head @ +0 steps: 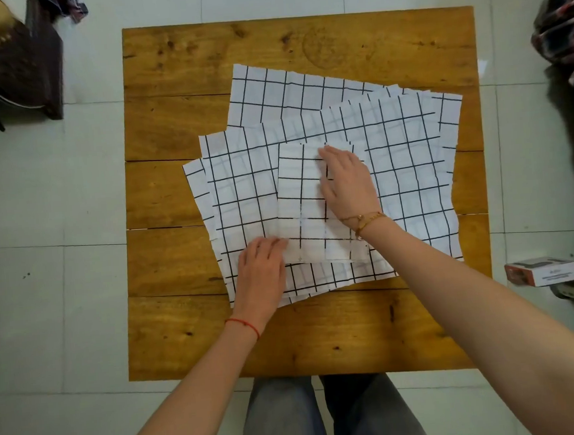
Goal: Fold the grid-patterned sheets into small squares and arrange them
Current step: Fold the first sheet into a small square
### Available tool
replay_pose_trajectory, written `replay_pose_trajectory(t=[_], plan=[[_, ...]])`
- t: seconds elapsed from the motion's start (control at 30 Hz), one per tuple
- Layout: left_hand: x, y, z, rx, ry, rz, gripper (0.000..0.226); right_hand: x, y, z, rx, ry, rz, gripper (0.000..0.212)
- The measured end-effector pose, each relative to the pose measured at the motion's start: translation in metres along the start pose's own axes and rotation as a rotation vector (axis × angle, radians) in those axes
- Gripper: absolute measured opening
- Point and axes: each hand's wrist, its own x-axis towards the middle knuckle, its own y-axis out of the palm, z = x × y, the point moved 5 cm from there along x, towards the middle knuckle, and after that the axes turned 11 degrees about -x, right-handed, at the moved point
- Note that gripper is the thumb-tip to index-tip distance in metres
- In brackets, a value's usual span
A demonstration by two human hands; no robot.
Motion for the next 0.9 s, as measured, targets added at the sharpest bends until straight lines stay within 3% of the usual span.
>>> replay_pose_trajectory(t=[0.13,0.23,0.33,0.57,0.73,0.9], plan=[[0.033,-0.014,0.0,-0.179,-0.144,-0.116,0.033,-0.032,-0.014,-0.043,0.125,0.342,-0.182,0.026],[0.056,-0.013,0.008,-0.407,-0.348,-0.154,0.034,-0.057,-0.005,-0.068,0.245,0.558,-0.123,0.017],[0.071,-0.007,0.013,-0.548,-0.477,-0.165,0.028,-0.072,0.008,-0.073,0.412,0.656,-0.01,0.017],[0.086,-0.006,0.019,-0.689,-0.63,-0.162,0.013,-0.066,0.014,-0.061,0.52,0.705,0.085,0.017],[0.085,-0.018,0.012,-0.818,-0.621,-0.155,0.015,-0.065,0.006,-0.06,0.595,0.711,0.039,0.02],[0.075,-0.039,0.004,-1.103,-0.609,-0.125,0.023,-0.063,-0.016,-0.061,0.675,0.65,-0.081,0.018]])
